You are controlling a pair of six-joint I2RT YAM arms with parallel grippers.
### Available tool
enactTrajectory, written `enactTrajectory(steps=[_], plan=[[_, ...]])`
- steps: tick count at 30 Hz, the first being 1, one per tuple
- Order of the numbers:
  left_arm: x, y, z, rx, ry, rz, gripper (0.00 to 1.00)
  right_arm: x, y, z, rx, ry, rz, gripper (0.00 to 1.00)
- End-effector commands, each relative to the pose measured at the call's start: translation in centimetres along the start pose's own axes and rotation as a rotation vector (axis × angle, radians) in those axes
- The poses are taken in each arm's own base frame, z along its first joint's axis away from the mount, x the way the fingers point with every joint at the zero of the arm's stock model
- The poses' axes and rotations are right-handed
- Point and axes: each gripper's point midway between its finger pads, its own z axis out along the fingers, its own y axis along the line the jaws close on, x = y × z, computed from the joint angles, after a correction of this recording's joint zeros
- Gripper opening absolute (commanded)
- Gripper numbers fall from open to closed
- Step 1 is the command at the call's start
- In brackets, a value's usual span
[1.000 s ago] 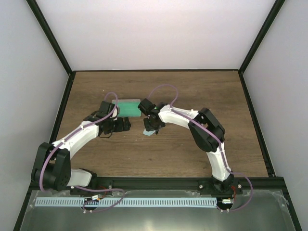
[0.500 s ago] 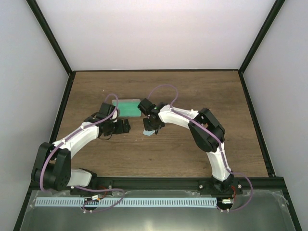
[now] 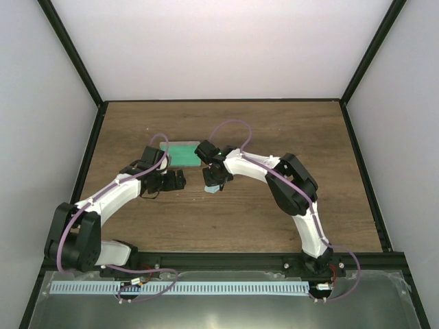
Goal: Organize the sunglasses
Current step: Adjust the glasses cleaning cloth at the center of the board.
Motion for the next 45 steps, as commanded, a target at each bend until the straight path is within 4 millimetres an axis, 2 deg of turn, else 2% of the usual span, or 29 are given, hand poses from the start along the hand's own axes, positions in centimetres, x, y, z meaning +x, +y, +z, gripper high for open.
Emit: enactTrajectory(steps=[1,10,17,24,28,31,35,38,41,45], plan=[[-0.1,0.1,-0.3,-0.002,-0.008,0.013,1.00,-0.5,0.3,-0.5,0.010,-0.017,-0.003,0.01],[-0.3,-0.3,-0.1,0.023,-0.006,0.010,1.00,-2.2,0.4,-5.1,-0.016,-0.100,0.014,0.01],[-0.3,-0.7,0.0,0.044,-0.006,0.003,1.00,-2.1,-0.1,-7.9,-0.027,-0.137,0.032,0.01],[-1.2,-2.3,-0.2,0.121,-0.014,0.005,1.00,-0.6,-0.9,-7.9,-0.025,-0.127,0.043,0.01],[-2.9,-5.1,-1.5,0.260,-0.087,0.020,1.00,-0.1,-1.1,-8.3,-0.040,-0.134,0.050,0.01],[-3.3,-7.5,-2.2,0.410,-0.123,0.014,1.00,0.6,-1.2,-8.1,-0.047,-0.118,0.057,0.01],[-2.6,-9.8,-1.9,0.579,-0.116,-0.023,1.00,0.7,-0.7,-9.0,-0.109,-0.133,0.073,0.01],[-2.2,-11.1,-2.4,0.684,-0.116,-0.091,1.00,0.4,-0.4,-9.9,-0.150,-0.147,0.087,0.01],[-1.5,-11.4,-1.8,0.673,-0.101,-0.105,1.00,0.5,-0.4,-9.9,-0.164,-0.148,0.086,0.06],[-0.5,-10.2,0.8,0.551,-0.049,-0.118,1.00,2.7,-2.9,-7.4,-0.081,-0.062,0.142,0.07]])
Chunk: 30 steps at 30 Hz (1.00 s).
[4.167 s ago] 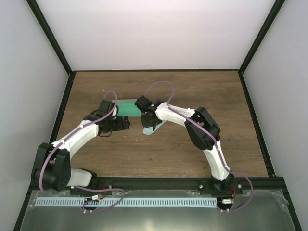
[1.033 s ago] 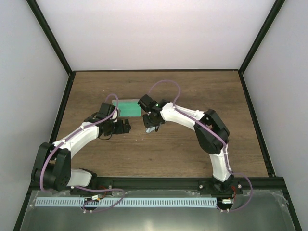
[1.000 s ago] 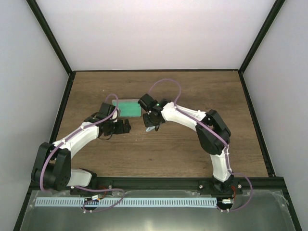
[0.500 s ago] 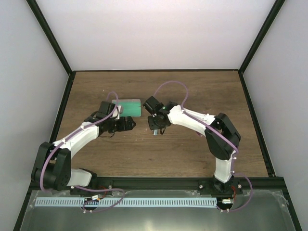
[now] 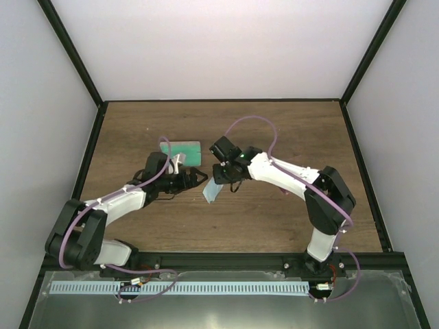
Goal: Organize the sunglasses
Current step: Adjust the glasses cleaning cloth at the center of the board.
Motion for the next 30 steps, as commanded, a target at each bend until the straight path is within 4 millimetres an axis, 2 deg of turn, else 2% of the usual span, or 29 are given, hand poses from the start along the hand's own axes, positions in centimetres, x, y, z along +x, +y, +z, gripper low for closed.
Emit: enactTrajectory(steps=[1,4,9,10,12,13,15,18,23,30], plan=[[-0.3,0.6,1.4,-0.053,0.011,-0.002,1.00,2.6,-2.6,1.3,0.061,0.070,0.067,0.07],[0.4,1.1,2.6,-0.106,0.056,0.033,1.00,3.8,-3.9,1.4,0.089,0.072,0.098,0.01],[1.1,1.1,4.2,-0.137,0.104,0.063,1.00,3.6,-4.7,0.5,0.115,0.043,0.117,0.01],[1.2,1.3,4.4,-0.145,0.112,0.064,1.00,3.3,-4.6,0.3,0.111,0.033,0.115,0.02],[1.2,1.7,4.6,-0.174,0.118,0.068,1.00,2.6,-4.2,0.2,0.100,0.014,0.109,0.13],[1.0,2.0,4.5,-0.194,0.115,0.071,1.00,2.2,-3.9,0.2,0.095,0.008,0.105,0.19],[0.6,3.0,3.9,-0.268,0.091,0.073,0.98,1.3,-3.2,0.5,0.085,0.003,0.097,0.24],[0.0,5.0,2.3,-0.364,0.053,0.036,0.96,0.1,-2.1,1.7,0.070,0.009,0.087,0.24],[0.6,6.9,0.8,-0.447,0.069,0.012,0.96,-0.8,-0.5,3.7,0.054,0.031,0.056,0.24],[1.2,7.8,-0.7,-0.486,0.060,0.001,0.96,-0.5,0.5,6.1,0.065,0.075,0.010,0.21]])
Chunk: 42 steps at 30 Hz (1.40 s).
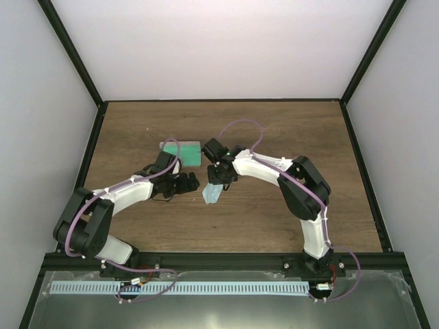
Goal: Organize the sunglasses
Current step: Adjust the glasses cleaning cloth at the center of the board.
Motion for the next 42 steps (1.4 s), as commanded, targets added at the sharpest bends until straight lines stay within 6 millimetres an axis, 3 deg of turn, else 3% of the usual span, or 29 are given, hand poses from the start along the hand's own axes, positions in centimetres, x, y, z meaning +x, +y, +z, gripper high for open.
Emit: enactTrajectory(steps=[1,7,13,27,29,31,36,39,42], plan=[[0.5,1.4,-0.9,-0.046,-0.004,0.003,0.96,-0.4,1.0,0.5,-0.005,0.005,-0.034,0.20],[0.7,2.0,-1.0,-0.054,-0.005,0.007,0.96,1.0,0.4,2.0,0.018,0.051,-0.049,0.17],[0.7,2.1,-1.1,-0.058,-0.003,0.017,0.96,1.4,0.4,2.2,0.011,0.061,-0.053,0.01],[0.9,2.2,-0.9,-0.052,0.000,0.017,0.97,0.4,0.2,-2.1,-0.014,-0.021,-0.031,0.01],[0.9,2.2,-0.9,-0.051,0.000,0.017,0.97,0.6,0.0,-1.6,-0.003,-0.012,-0.039,0.19],[0.9,2.1,-0.8,-0.048,0.001,0.017,0.97,0.8,0.0,-0.9,0.003,0.004,-0.044,0.27],[1.1,2.3,-1.1,-0.054,0.002,0.016,0.97,0.8,0.4,1.3,0.016,0.031,-0.053,0.27],[1.4,2.6,-1.4,-0.064,0.000,0.021,0.97,1.0,0.4,2.4,0.021,0.052,-0.056,0.15],[1.8,2.9,-1.6,-0.072,0.002,0.022,0.97,1.5,0.4,2.9,0.017,0.065,-0.060,0.13]])
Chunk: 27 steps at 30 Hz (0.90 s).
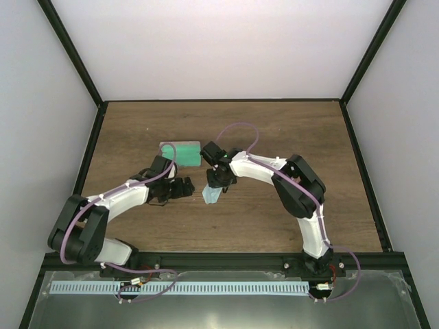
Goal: Organize the sunglasses
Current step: Adjust the glasses cleaning cloth at the center of the board.
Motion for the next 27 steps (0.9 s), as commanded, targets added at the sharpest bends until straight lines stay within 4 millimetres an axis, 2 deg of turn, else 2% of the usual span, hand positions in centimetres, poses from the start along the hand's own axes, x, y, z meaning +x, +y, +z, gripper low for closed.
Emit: enactTrajectory(steps=[1,4,16,23,27], plan=[[0.4,0.7,-0.5,-0.014,-0.009,0.008,0.97,0.1,0.4,0.5,-0.002,0.008,-0.011,0.11],[0.7,0.9,-0.5,-0.018,-0.006,0.008,0.97,0.4,0.1,0.4,0.004,0.012,-0.011,0.01],[0.3,0.3,0.0,0.005,-0.003,0.014,0.97,-2.2,0.8,-5.8,-0.032,-0.109,-0.001,0.01],[0.4,0.3,-0.1,0.006,0.000,0.020,0.97,-1.2,-0.1,-7.1,-0.031,-0.110,0.035,0.01],[0.3,0.1,-0.2,0.016,-0.001,0.022,0.97,0.8,-1.6,-8.0,-0.017,-0.098,0.067,0.01]])
